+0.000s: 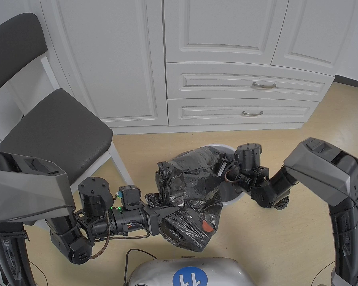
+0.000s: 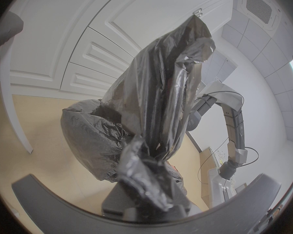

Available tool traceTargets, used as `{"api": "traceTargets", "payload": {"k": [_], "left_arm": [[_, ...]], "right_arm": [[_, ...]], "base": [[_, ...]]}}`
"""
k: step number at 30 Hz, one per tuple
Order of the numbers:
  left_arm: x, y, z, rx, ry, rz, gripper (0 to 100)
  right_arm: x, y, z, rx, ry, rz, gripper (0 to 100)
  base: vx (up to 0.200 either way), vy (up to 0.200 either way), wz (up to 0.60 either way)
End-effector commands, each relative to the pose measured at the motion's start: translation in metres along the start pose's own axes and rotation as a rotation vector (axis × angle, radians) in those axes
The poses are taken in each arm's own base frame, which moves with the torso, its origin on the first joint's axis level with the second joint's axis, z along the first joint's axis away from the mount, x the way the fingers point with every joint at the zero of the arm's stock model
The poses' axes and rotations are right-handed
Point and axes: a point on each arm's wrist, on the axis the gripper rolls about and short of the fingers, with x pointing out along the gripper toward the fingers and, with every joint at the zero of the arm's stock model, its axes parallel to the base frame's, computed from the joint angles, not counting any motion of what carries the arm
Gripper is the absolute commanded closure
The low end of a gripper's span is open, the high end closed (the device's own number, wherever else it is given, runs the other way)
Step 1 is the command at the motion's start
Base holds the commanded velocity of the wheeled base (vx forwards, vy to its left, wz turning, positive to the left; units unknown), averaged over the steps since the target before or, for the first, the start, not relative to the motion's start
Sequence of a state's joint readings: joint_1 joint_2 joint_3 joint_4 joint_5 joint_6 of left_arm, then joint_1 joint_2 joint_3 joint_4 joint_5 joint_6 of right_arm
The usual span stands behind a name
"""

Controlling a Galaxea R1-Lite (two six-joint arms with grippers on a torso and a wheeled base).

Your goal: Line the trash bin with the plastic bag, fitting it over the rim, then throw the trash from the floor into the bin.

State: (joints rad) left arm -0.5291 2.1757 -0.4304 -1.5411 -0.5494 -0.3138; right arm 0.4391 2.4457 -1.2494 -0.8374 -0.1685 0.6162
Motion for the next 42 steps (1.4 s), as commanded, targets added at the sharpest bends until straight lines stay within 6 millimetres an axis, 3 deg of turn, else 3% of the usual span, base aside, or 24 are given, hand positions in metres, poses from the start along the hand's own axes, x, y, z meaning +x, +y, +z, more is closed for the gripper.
{"api": "traceTargets", "payload": {"k": [1, 9, 21, 27, 30, 31, 33, 37, 42], "left_arm": [[0.003, 0.002, -0.004, -0.007, 0.011, 0.0, 100], [0.012, 0.011, -0.011, -0.016, 0.023, 0.008, 100], [0.012, 0.012, -0.01, -0.021, 0.02, 0.008, 100], [0.016, 0.011, -0.004, -0.028, -0.002, -0.002, 100], [0.017, 0.011, -0.003, -0.039, -0.008, -0.004, 100], [0.023, 0.009, 0.003, -0.088, -0.03, -0.019, 100], [0.026, 0.008, 0.007, -0.11, -0.047, -0.024, 100], [0.057, -0.001, 0.032, -0.24, -0.206, 0.008, 100], [0.077, 0.0, 0.041, -0.284, -0.186, 0.029, 100]], "right_arm": [[0.015, -0.009, -0.043, -0.025, 0.088, -0.027, 100], [0.022, -0.014, -0.061, -0.042, 0.119, -0.036, 100], [0.021, -0.012, -0.055, -0.036, 0.104, -0.031, 100], [0.01, -0.012, -0.008, -0.003, 0.022, -0.023, 100], [0.008, -0.014, -0.001, -0.001, 0.016, -0.03, 100], [0.002, -0.017, 0.014, -0.001, 0.036, -0.067, 100], [-0.002, -0.019, 0.019, -0.008, 0.054, -0.083, 100], [-0.017, -0.021, 0.039, -0.061, 0.08, -0.114, 100], [-0.034, -0.025, 0.061, -0.089, 0.057, -0.105, 100]], "base": [[0.0, 0.0, 0.0], [0.0, 0.0, 0.0], [0.0, 0.0, 0.0], [0.0, 0.0, 0.0], [0.0, 0.0, 0.0], [0.0, 0.0, 0.0], [0.0, 0.0, 0.0], [0.0, 0.0, 0.0], [0.0, 0.0, 0.0]]}}
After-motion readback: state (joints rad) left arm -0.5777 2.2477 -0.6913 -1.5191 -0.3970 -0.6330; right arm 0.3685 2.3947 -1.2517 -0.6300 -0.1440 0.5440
